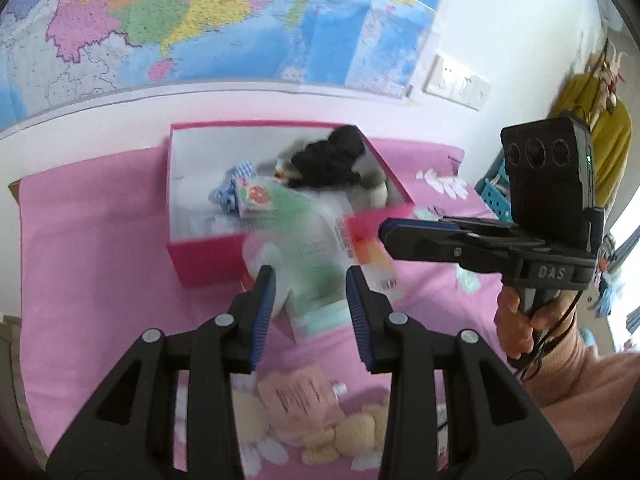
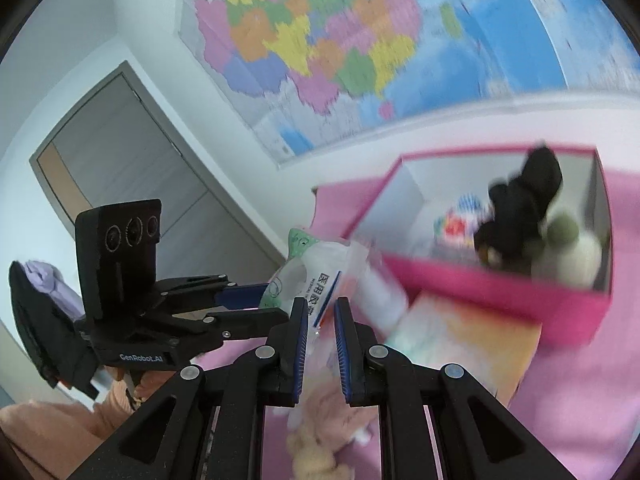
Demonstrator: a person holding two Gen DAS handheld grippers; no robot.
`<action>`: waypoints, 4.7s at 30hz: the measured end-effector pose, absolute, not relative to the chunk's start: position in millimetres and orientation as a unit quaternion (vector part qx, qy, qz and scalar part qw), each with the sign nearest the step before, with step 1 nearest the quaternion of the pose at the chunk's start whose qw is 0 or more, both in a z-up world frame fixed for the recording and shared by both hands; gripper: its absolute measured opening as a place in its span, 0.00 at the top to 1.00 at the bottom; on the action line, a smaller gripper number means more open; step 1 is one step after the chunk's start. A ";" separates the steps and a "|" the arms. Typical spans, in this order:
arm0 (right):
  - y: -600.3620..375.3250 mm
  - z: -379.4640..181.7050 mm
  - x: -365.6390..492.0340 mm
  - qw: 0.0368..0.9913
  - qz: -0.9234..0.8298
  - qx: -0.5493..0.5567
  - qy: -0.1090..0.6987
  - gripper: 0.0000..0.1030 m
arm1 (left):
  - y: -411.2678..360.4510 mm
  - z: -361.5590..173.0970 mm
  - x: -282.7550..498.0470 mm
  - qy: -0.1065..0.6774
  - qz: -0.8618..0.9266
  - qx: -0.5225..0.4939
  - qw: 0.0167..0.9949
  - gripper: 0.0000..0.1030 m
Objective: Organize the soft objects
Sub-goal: 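Lift the tape bag with the right gripper and carry it over the box, then lower the tape bag into the pink box and open the right gripper, then move the right gripper to the beige plush teddy bear and grasp it, then lift the teddy bear with the right gripper toward the pink box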
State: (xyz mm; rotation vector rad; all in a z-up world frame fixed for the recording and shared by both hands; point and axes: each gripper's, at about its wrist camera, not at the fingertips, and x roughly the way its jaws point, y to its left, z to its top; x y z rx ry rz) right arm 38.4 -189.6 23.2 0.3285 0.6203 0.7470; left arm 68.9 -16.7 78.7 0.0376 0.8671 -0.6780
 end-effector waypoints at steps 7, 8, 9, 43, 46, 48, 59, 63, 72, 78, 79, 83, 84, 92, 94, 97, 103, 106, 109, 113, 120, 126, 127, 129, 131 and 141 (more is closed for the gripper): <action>-173.7 36.1 85.9 0.871 0.356 0.163 0.295 0.89 | -22.3 66.4 106.5 0.435 -0.318 -0.002 0.842 0.65; -176.0 35.5 87.8 0.875 0.349 0.163 0.293 0.89 | -21.1 63.6 106.4 0.437 -0.317 -0.002 0.841 0.65; -179.5 34.6 89.0 0.876 0.346 0.170 0.290 0.88 | -19.3 62.4 104.8 0.438 -0.319 -0.003 0.841 0.65; -179.0 -83.8 27.2 0.847 0.313 0.129 0.409 0.59 | -30.4 -36.2 59.5 0.513 -0.365 0.024 0.777 0.66; -180.2 -80.9 29.5 0.850 0.312 0.133 0.403 0.79 | -29.5 -31.2 54.6 0.508 -0.371 0.023 0.777 0.66; -182.5 -75.1 26.7 0.852 0.314 0.131 0.397 0.81 | -27.1 -19.6 49.8 0.496 -0.379 0.014 0.781 0.66; -184.3 25.7 35.5 0.888 0.339 0.090 0.298 0.82 | -21.3 82.5 67.2 0.386 -0.354 0.016 0.851 0.64; -179.8 51.6 59.2 0.895 0.342 0.093 0.271 0.82 | -15.4 97.5 92.9 0.375 -0.327 0.021 0.867 0.63; -174.2 40.8 132.0 0.883 0.335 0.124 0.304 0.82 | -10.0 71.5 154.4 0.425 -0.276 0.009 0.862 0.62; -168.2 19.2 164.2 0.874 0.325 0.132 0.336 0.80 | -8.8 49.4 176.6 0.455 -0.246 0.011 0.855 0.62; -166.4 16.0 168.6 0.873 0.322 0.133 0.341 0.80 | -8.6 46.9 178.7 0.459 -0.241 0.012 0.855 0.62; -160.0 4.1 186.0 0.875 0.297 0.131 0.360 0.71 | -7.5 41.1 185.7 0.467 -0.231 0.006 0.853 0.62; -158.6 1.8 189.3 0.878 0.285 0.127 0.363 0.69 | -7.1 41.1 186.8 0.467 -0.228 0.005 0.854 0.62; -165.6 4.8 174.6 0.895 0.251 0.100 0.354 0.63 | -0.6 55.4 170.6 0.445 -0.226 -0.004 0.867 0.62; -173.6 9.5 161.8 0.902 0.246 0.094 0.343 0.61 | 1.2 60.4 162.7 0.434 -0.234 -0.008 0.870 0.62; -186.5 16.5 145.0 0.905 0.247 0.098 0.332 0.58 | -1.3 69.7 144.4 0.425 -0.251 -0.011 0.870 0.62; -213.5 26.8 90.9 0.902 0.280 0.100 0.312 0.53 | -3.0 79.0 101.1 0.414 -0.284 0.001 0.865 0.52; -221.1 24.7 63.3 0.893 0.304 0.106 0.313 0.51 | -4.5 74.5 80.7 0.419 -0.298 0.010 0.858 0.52; -220.5 13.5 40.1 0.881 0.322 0.110 0.329 0.50 | -5.2 65.3 59.2 0.426 -0.307 0.019 0.851 0.52; -209.6 -11.4 13.3 0.858 0.346 0.107 0.363 0.50 | -8.4 46.3 34.4 0.448 -0.319 0.034 0.835 0.52; -191.3 -61.5 -20.0 0.816 0.362 0.115 0.436 0.50 | -16.7 8.7 -4.8 0.482 -0.325 0.060 0.812 0.52; -177.6 -88.1 -37.3 0.794 0.358 0.132 0.474 0.41 | -22.1 -11.3 -12.9 0.503 -0.322 0.067 0.799 0.52; -174.3 -90.3 -38.7 0.792 0.357 0.133 0.478 0.41 | -22.7 -13.9 -13.7 0.505 -0.321 0.068 0.798 0.52; -168.4 -92.6 -44.6 0.793 0.351 0.129 0.481 0.40 | -23.3 -17.1 -15.2 0.506 -0.316 0.069 0.799 0.52; -162.4 -93.0 -44.6 0.794 0.348 0.130 0.481 0.34 | -24.3 -21.4 -15.9 0.510 -0.315 0.067 0.797 0.52; -166.3 -99.4 -31.3 0.810 0.323 0.139 0.470 0.66 | -30.8 -32.9 -20.4 0.520 -0.318 0.063 0.790 0.52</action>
